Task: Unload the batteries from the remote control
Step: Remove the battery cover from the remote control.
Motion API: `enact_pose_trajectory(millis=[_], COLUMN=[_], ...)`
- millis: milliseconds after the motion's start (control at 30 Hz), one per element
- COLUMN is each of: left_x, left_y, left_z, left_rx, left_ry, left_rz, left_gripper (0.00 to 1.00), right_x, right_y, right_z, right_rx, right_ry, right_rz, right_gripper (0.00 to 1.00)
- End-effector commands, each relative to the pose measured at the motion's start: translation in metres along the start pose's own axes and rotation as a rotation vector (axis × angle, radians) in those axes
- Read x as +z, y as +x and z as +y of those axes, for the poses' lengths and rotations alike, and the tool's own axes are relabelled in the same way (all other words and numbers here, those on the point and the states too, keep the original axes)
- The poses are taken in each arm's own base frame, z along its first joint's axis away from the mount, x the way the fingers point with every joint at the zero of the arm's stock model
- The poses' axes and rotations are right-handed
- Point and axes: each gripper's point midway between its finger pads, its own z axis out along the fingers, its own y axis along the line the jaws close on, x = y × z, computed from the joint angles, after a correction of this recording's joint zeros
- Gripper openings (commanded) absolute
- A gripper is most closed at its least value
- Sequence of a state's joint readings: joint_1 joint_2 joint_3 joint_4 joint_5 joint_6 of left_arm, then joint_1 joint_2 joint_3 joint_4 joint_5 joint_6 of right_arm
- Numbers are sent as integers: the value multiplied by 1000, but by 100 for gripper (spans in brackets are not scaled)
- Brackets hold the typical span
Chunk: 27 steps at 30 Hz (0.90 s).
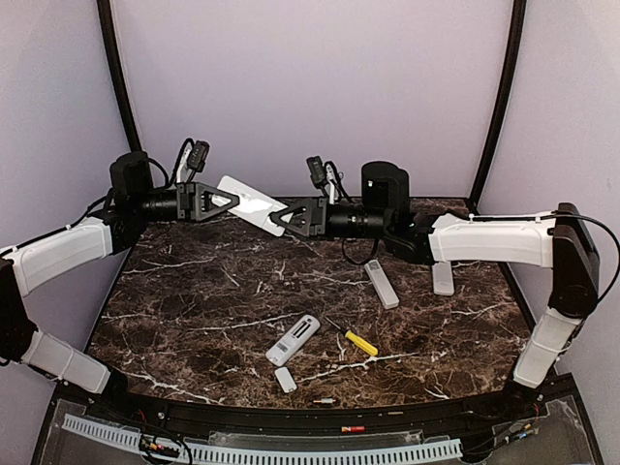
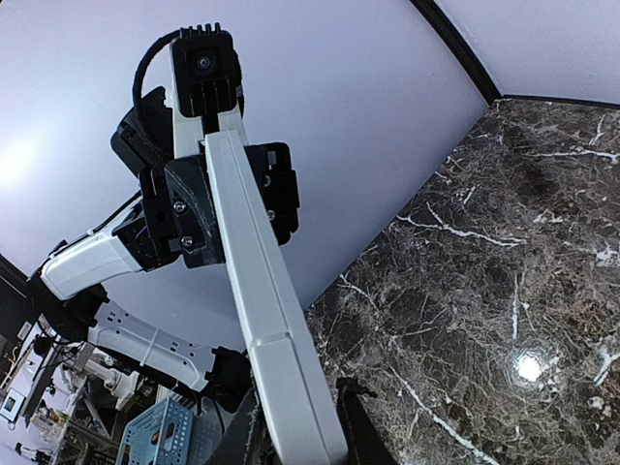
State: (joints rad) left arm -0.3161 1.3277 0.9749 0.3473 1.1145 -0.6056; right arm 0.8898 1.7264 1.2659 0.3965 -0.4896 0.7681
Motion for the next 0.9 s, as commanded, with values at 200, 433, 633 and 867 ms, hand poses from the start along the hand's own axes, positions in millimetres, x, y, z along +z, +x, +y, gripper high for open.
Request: enact_pose_trajectory(millis=[200, 433, 633, 867], left_x=[1, -2, -5, -7], left_y=[-2, -5, -7, -9], left_z=[-21, -20, -20, -21], left_rx=[57, 64, 76, 83], left_ry=[33, 18, 6, -1], left_rz=[2, -4, -10, -16], left_gripper=[0, 0, 0, 0], right_x=[1, -4, -9, -13], right_y=[3, 6, 6, 7], right_z=[-27, -32, -35, -37], right_rx=[31, 45, 52, 58], right_ry=[123, 141, 160, 174], right_rz=[-20, -19, -26, -31], right_gripper=[27, 28, 28, 28])
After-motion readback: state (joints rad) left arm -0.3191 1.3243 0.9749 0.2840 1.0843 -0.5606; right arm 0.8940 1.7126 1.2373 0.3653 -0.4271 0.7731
